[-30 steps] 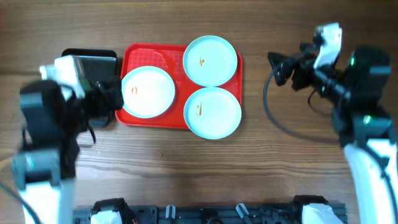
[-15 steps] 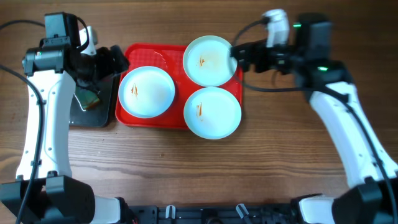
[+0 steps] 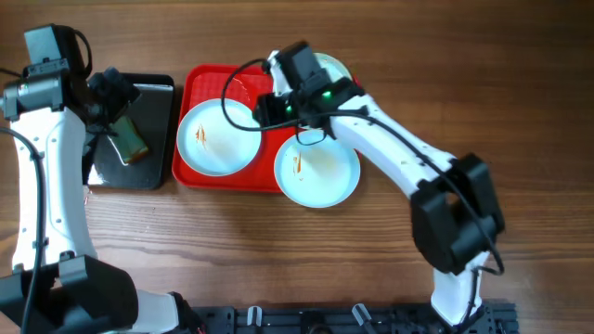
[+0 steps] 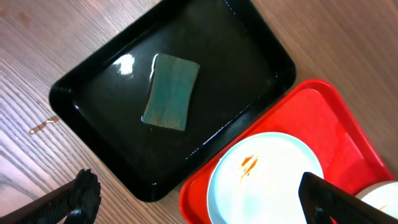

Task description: Clean dirty plates on tray and stack at the side

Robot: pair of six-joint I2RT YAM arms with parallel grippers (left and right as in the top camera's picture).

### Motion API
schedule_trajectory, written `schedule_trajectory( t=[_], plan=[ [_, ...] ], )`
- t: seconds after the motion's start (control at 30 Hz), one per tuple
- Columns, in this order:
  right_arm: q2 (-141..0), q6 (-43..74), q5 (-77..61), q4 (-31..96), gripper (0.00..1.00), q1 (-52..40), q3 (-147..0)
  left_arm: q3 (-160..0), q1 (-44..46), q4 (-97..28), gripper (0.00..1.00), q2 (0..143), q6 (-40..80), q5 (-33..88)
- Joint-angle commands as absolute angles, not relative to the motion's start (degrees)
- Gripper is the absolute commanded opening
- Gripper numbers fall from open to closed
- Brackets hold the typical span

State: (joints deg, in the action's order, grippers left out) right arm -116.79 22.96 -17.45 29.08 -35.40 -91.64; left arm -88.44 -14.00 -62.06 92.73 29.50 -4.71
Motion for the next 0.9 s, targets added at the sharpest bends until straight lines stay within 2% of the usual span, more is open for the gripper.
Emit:
schedule_trajectory(
  t=[0.0, 0.2, 0.3, 0.7, 0.87],
  plan=[
    [-121.08, 27.35, -13.41, 27.33, 0.40, -38.24, -92.99, -89.25, -14.92, -62.17, 1.00, 95.50, 30.30, -6.13],
    [-124.70, 28.71, -4.93, 25.32, 0.27, -39.68, -92.99, -89.25, -16.78, -60.25, 1.00, 97.58, 29.21, -6.11],
    [-125.34, 28.45, 0.51, 23.14, 0.28, -39.68, -92.99, -89.25, -16.73, -58.85, 1.00, 97.62, 27.22, -6.09],
    [-131.35, 29.21, -0.23, 19.20, 0.27, -39.70, -92.99, -89.25, -16.75, -58.37, 1.00, 101.45, 27.51, -6.09],
    [-131.70, 30.52, -3.46, 19.81, 0.13, -39.70, -92.99, -89.25, -16.80, -58.22, 0.99, 104.33, 29.63, -6.09]
  ],
)
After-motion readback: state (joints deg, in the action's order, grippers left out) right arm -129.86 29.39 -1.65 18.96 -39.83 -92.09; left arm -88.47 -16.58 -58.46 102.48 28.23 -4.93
